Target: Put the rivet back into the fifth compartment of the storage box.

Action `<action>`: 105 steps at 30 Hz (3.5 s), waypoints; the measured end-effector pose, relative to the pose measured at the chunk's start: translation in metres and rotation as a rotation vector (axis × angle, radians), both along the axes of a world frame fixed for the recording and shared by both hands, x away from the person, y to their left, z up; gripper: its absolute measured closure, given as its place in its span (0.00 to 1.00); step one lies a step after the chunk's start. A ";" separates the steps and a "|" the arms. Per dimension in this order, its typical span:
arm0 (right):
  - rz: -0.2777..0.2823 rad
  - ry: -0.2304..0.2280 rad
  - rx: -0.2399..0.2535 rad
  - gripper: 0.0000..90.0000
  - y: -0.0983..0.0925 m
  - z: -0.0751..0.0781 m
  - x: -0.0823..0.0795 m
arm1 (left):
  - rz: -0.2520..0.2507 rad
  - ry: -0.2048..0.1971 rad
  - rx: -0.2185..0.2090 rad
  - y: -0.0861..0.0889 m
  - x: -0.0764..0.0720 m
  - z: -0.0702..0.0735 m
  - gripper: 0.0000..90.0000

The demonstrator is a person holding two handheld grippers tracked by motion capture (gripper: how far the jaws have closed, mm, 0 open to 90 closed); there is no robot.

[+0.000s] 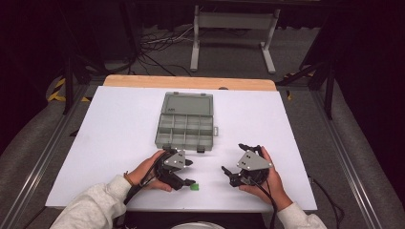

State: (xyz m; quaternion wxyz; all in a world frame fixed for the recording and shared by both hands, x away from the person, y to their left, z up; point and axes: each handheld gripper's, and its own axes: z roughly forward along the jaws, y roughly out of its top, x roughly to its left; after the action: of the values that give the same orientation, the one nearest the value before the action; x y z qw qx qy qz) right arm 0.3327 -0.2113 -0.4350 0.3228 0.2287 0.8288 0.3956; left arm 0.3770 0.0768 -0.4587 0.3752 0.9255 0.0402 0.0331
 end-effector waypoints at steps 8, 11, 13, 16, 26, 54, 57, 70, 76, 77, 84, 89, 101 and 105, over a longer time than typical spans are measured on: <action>0.003 0.004 -0.002 0.09 0.000 -0.001 0.000 | -0.011 -0.001 0.003 -0.002 0.001 -0.002 0.45; 0.006 0.004 -0.005 0.09 0.001 -0.001 0.000 | -0.030 0.005 0.004 -0.002 0.000 -0.001 0.52; 0.007 0.005 -0.006 0.09 0.001 -0.001 0.000 | -0.055 0.000 0.005 -0.003 0.000 -0.001 0.58; 0.010 0.009 -0.009 0.09 0.001 -0.001 0.000 | -0.091 -0.011 0.013 -0.004 -0.003 0.000 0.69; 0.019 0.012 -0.020 0.10 0.002 -0.002 -0.001 | -0.153 -0.012 0.016 -0.006 -0.007 0.000 0.96; 0.012 0.008 -0.021 0.10 0.002 -0.002 0.000 | -0.087 -0.063 -0.036 0.007 -0.002 0.009 0.96; 0.000 0.007 -0.017 0.10 0.001 -0.002 0.001 | -0.080 -0.070 -0.035 0.007 -0.003 0.010 0.96; -0.008 0.002 -0.017 0.10 0.000 -0.002 0.001 | -0.013 -0.122 -0.098 0.021 0.002 0.024 0.96; -0.013 -0.004 -0.011 0.10 -0.001 -0.001 0.001 | 0.020 -0.142 -0.126 0.031 0.006 0.033 0.96; -0.013 -0.004 -0.011 0.10 -0.001 -0.001 0.001 | 0.020 -0.142 -0.126 0.031 0.006 0.033 0.96; -0.013 -0.004 -0.011 0.10 -0.001 -0.001 0.001 | 0.056 -0.157 -0.168 0.044 0.010 0.043 0.96; -0.010 -0.004 -0.016 0.10 0.000 -0.001 0.001 | 0.079 -0.169 -0.185 0.051 0.012 0.047 0.96; -0.008 0.002 -0.019 0.10 0.000 -0.002 0.001 | 0.164 -0.191 -0.211 0.067 0.024 0.054 0.96; -0.006 0.003 -0.019 0.10 0.001 -0.002 0.001 | 0.189 -0.204 -0.203 0.074 0.030 0.055 0.96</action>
State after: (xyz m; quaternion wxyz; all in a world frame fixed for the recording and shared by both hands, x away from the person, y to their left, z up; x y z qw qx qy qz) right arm 0.3338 -0.2106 -0.4372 0.3249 0.2289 0.8324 0.3862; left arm 0.4068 0.1504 -0.4041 0.4640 0.8668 0.0919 0.1577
